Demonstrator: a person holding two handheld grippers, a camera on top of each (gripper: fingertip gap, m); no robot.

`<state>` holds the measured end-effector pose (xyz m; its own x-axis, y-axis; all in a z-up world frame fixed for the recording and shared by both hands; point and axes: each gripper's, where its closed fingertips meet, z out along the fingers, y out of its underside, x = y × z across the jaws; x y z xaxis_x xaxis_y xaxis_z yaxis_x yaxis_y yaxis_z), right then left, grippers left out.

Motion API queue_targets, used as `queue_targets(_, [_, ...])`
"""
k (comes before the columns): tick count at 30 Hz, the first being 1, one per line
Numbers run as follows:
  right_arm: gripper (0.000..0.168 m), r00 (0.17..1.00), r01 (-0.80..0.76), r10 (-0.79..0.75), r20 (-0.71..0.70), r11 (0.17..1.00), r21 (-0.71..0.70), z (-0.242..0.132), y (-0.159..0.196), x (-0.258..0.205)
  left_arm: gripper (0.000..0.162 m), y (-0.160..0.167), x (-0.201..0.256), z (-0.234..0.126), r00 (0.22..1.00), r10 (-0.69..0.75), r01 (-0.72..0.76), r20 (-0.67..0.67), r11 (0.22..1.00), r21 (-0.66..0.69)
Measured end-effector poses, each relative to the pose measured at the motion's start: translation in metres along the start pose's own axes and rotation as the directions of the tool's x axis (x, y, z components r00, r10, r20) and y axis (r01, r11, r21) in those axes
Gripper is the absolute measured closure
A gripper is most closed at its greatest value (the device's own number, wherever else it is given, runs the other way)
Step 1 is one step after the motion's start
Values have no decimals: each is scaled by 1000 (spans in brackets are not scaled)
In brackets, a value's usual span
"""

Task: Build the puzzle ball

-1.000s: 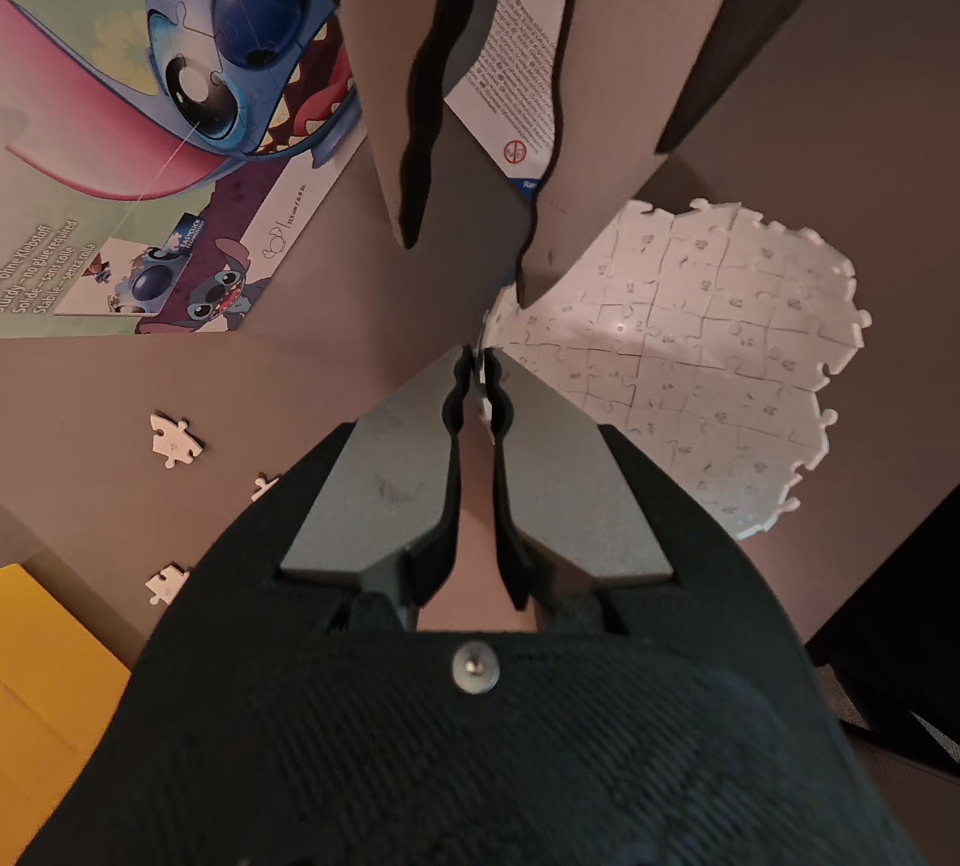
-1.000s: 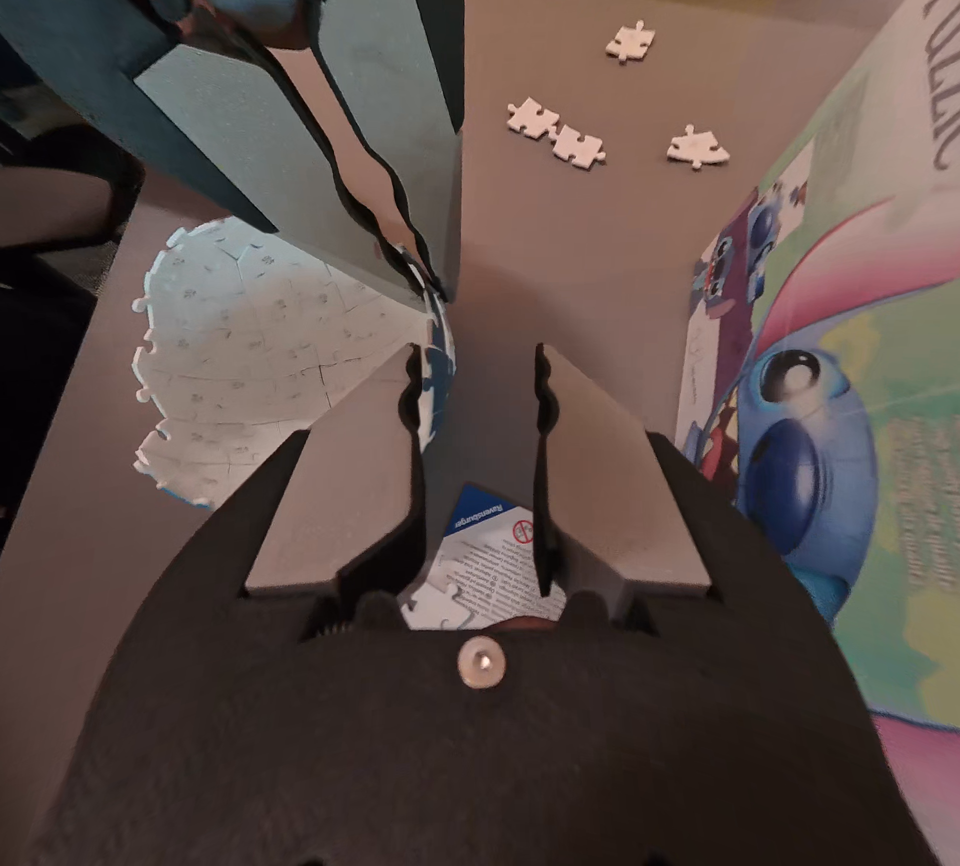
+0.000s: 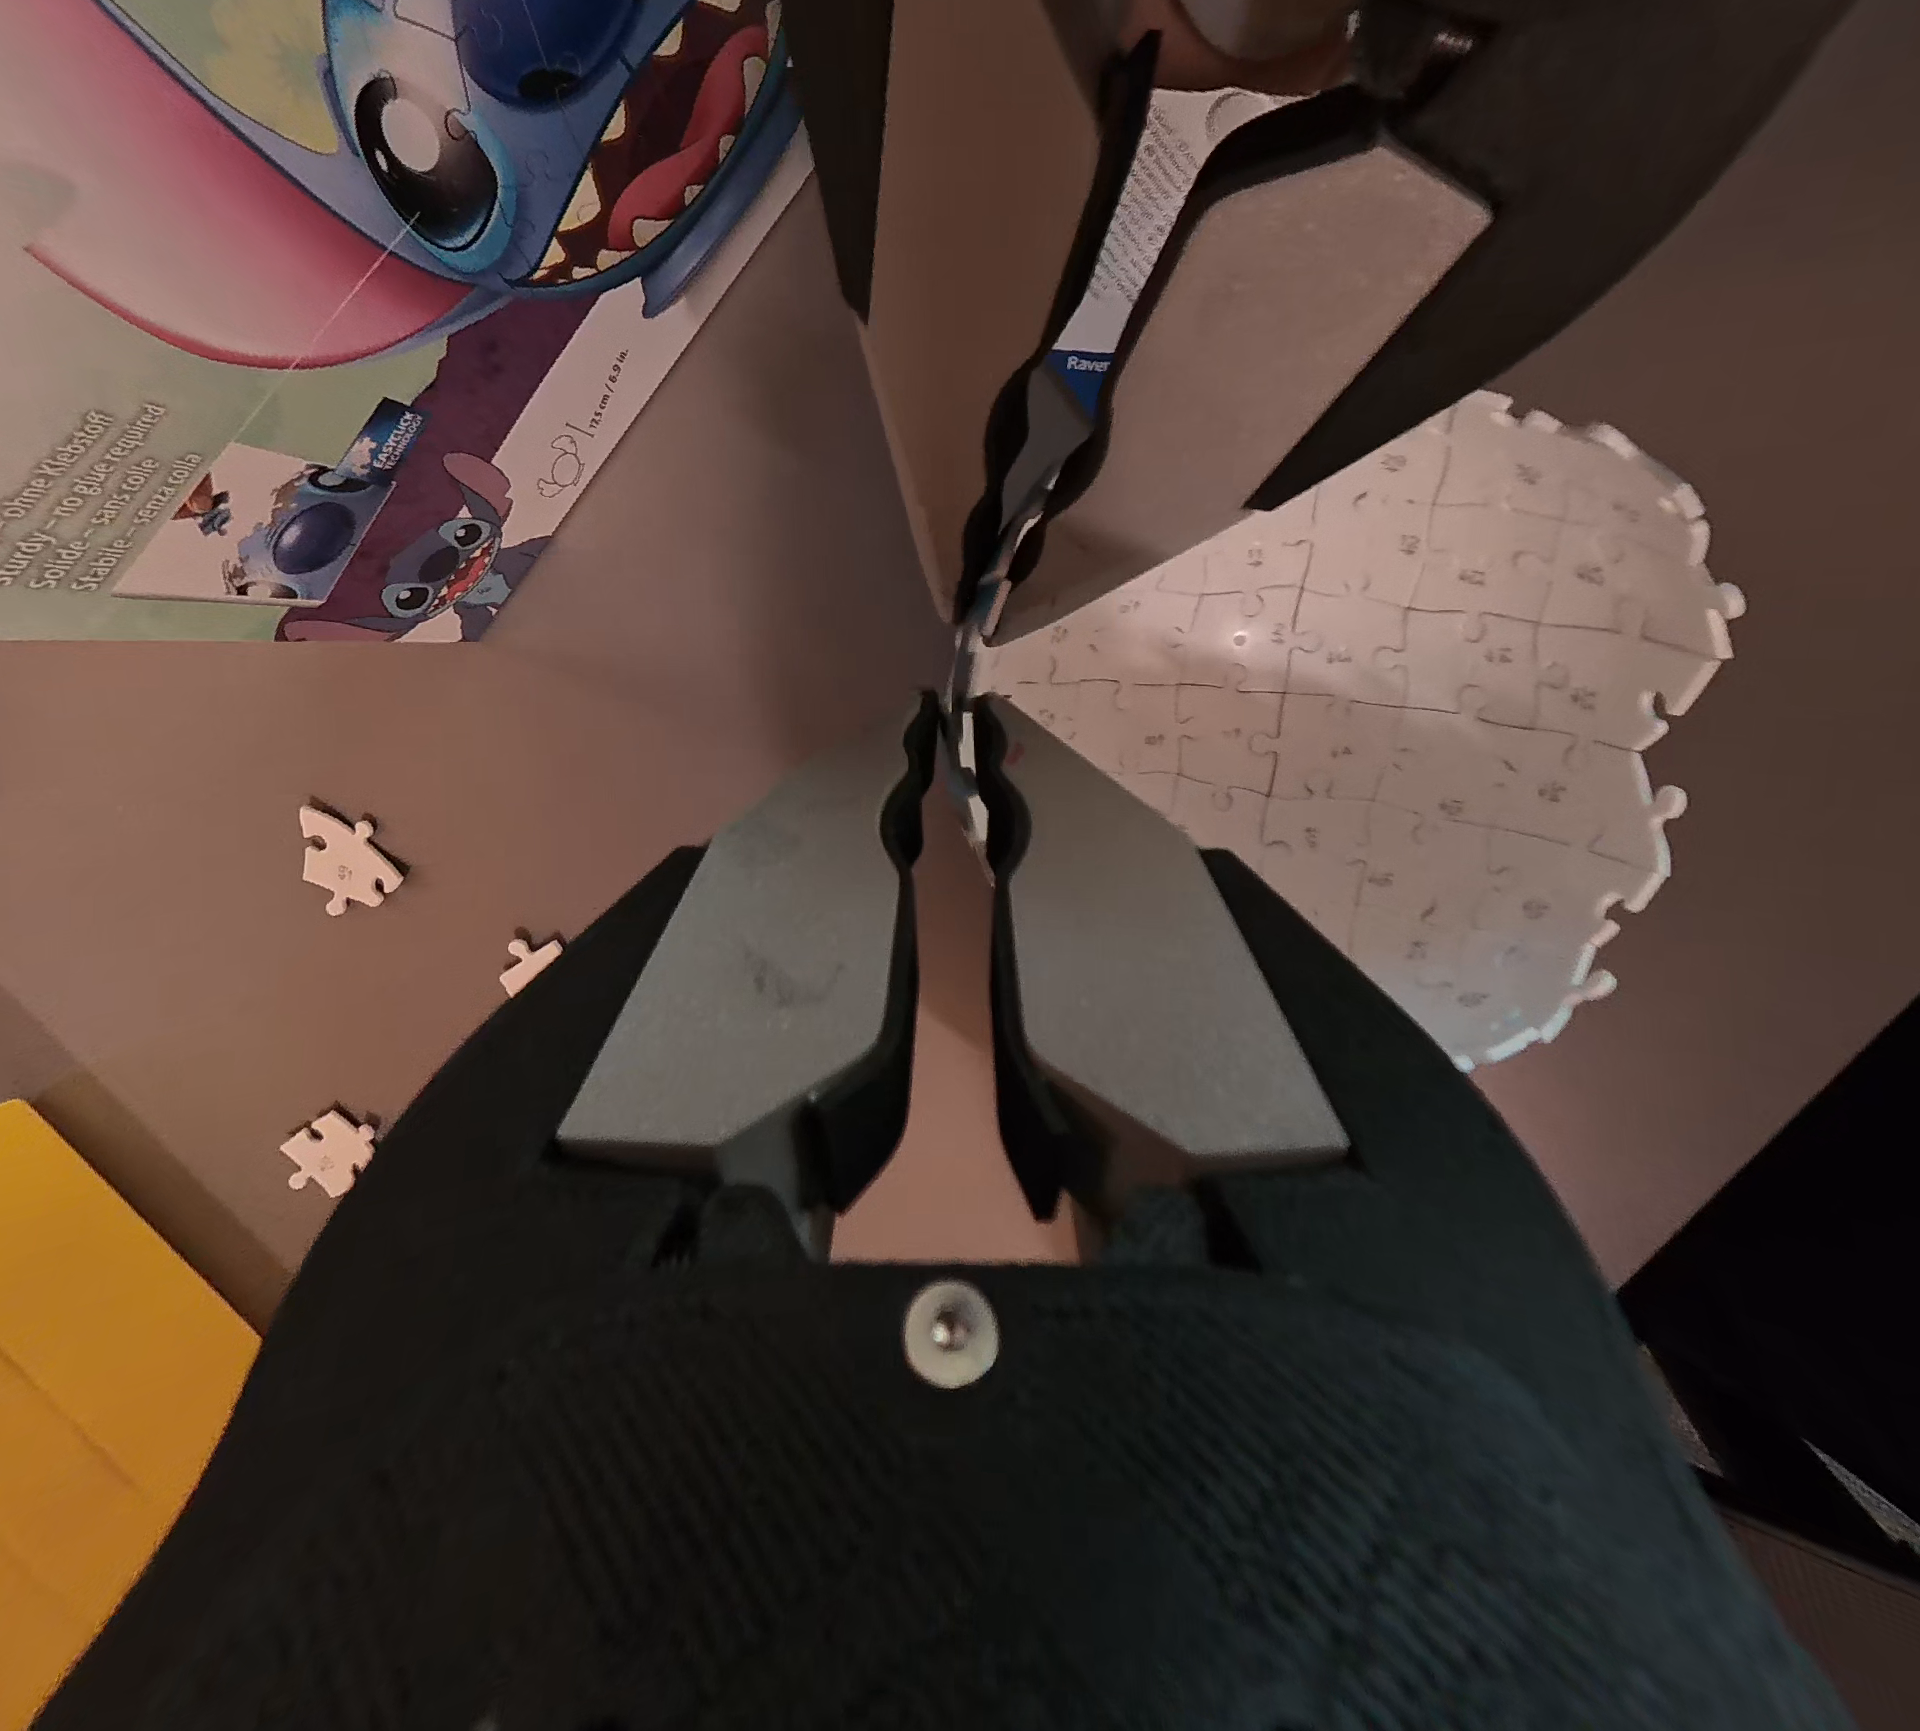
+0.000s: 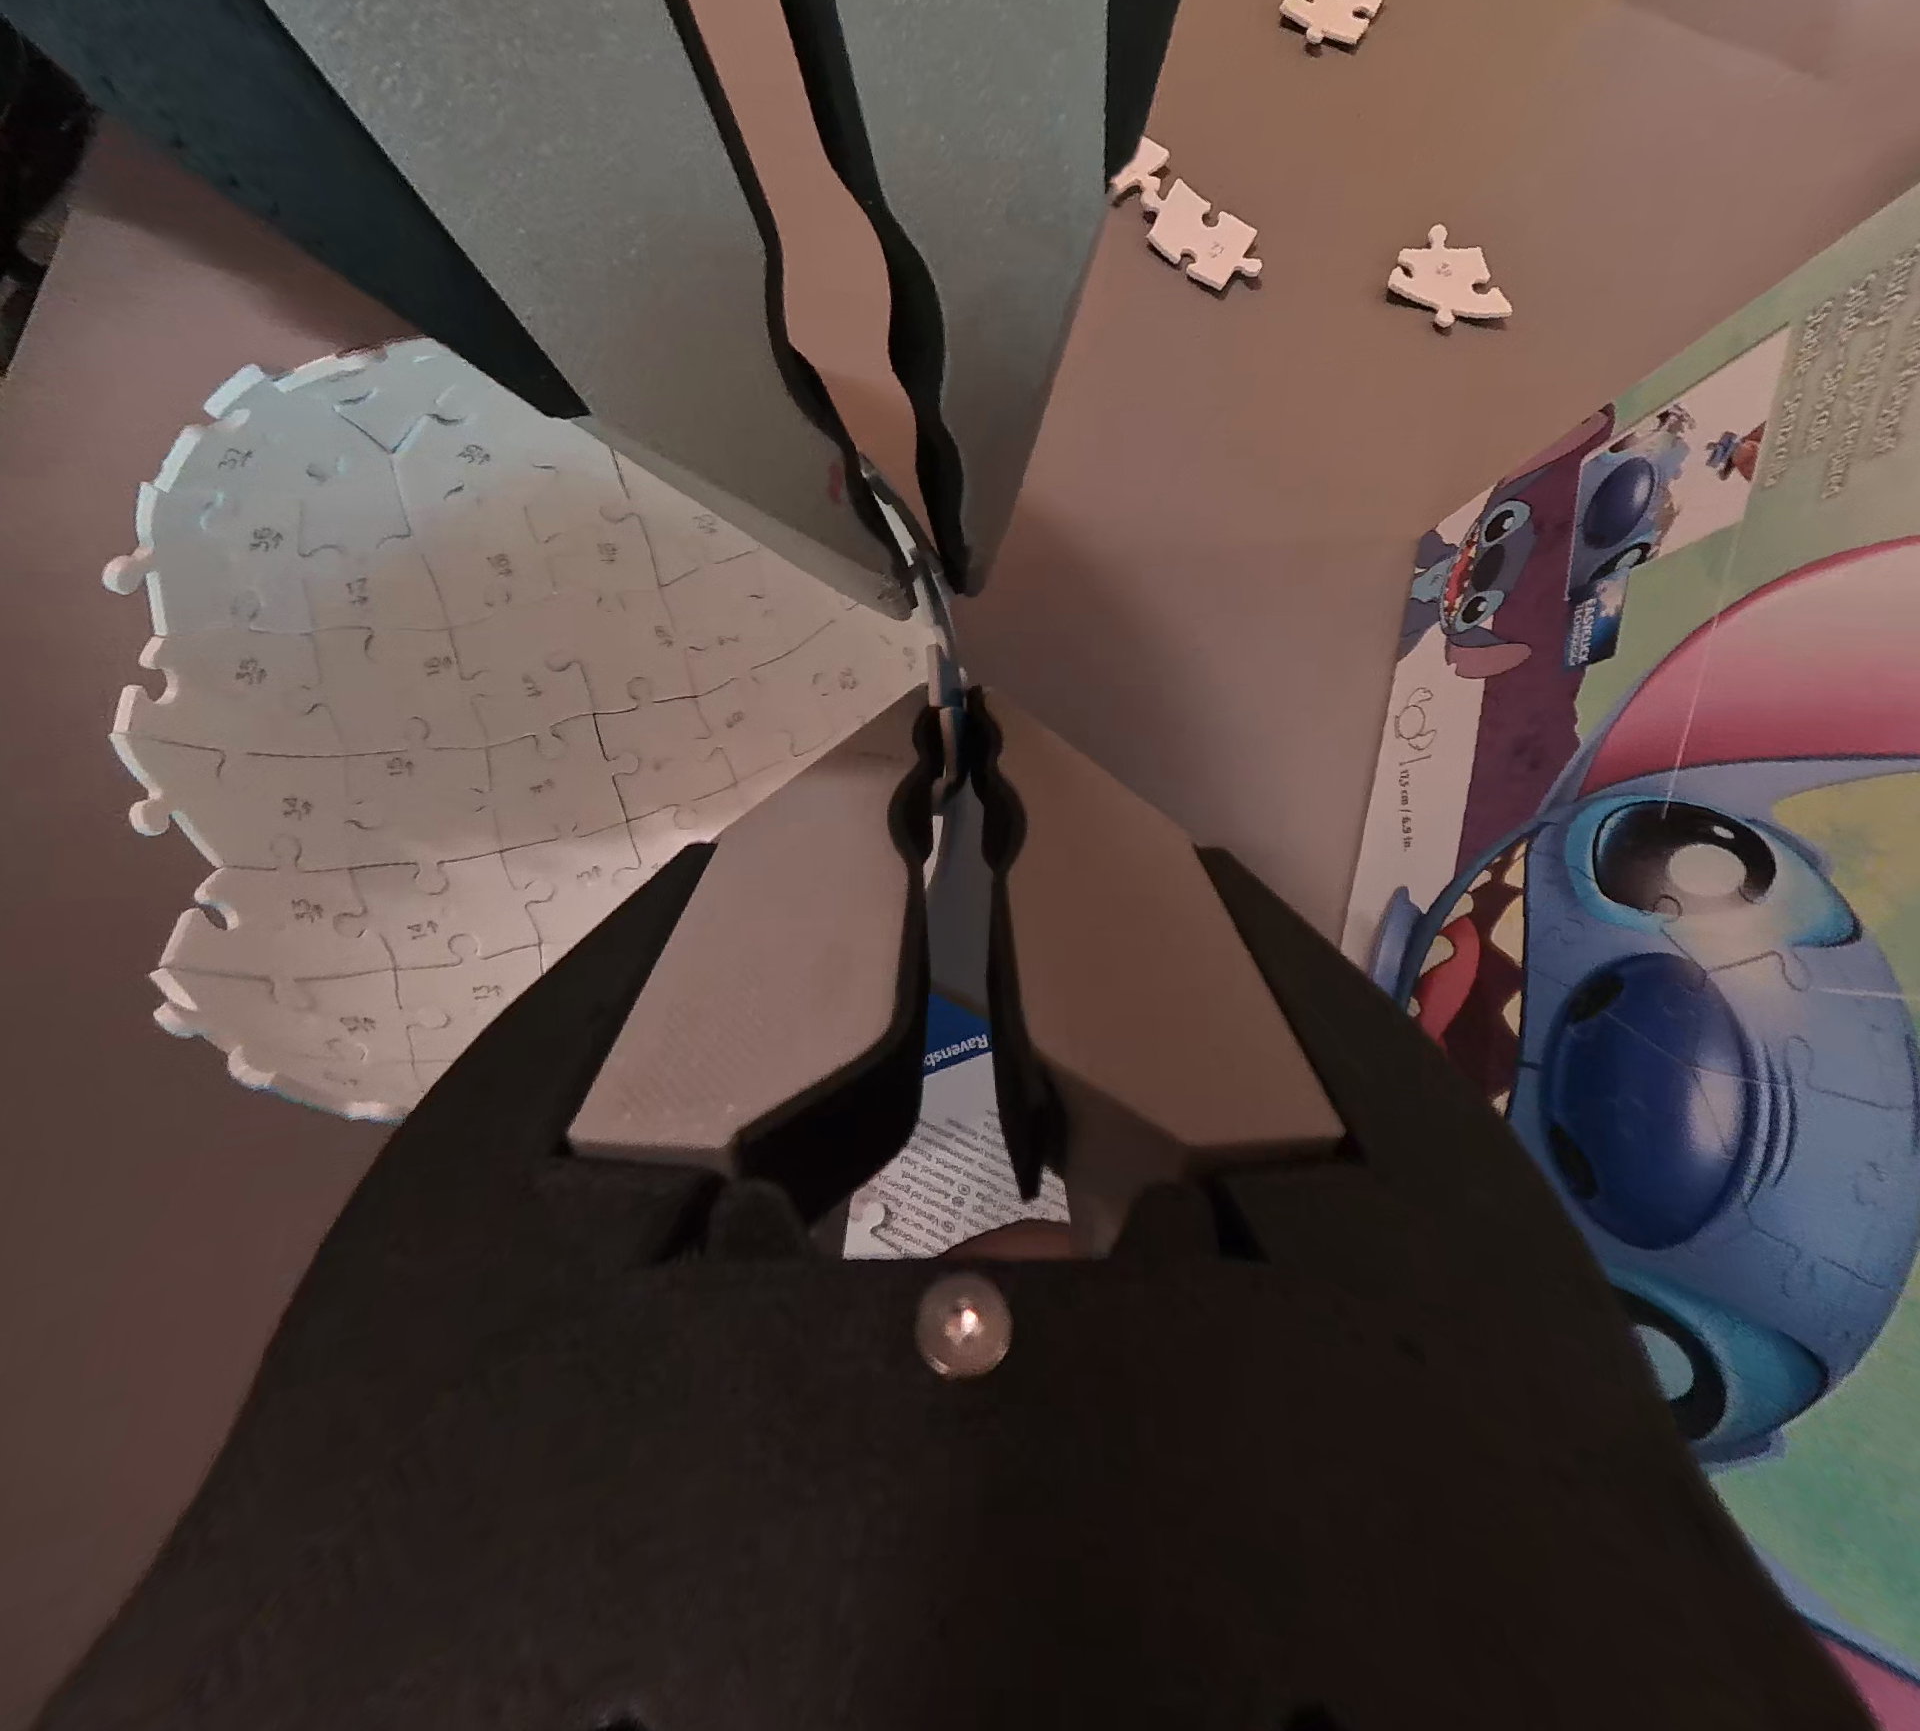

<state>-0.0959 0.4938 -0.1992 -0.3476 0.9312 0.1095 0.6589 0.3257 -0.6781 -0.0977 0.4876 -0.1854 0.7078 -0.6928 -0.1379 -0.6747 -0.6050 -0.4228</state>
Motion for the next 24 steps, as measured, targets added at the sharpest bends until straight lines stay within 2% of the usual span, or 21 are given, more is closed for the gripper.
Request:
queue_targets(1, [168,1000,1,-1,-1,1000,-3,0,0,0,159,0,0,0,1000,-1,1,-1,1000,1])
queue_targets(18, [168,999,-35,35,25,999,-1,2,1,-1,159,1,-1,2,1000,-25,25,3,1000,-7])
queue_targets(24, [168,1000,-26,26,14,1000,7,2,0,-1,158,-1,1,1,999,-20,20,-41,1000,-15])
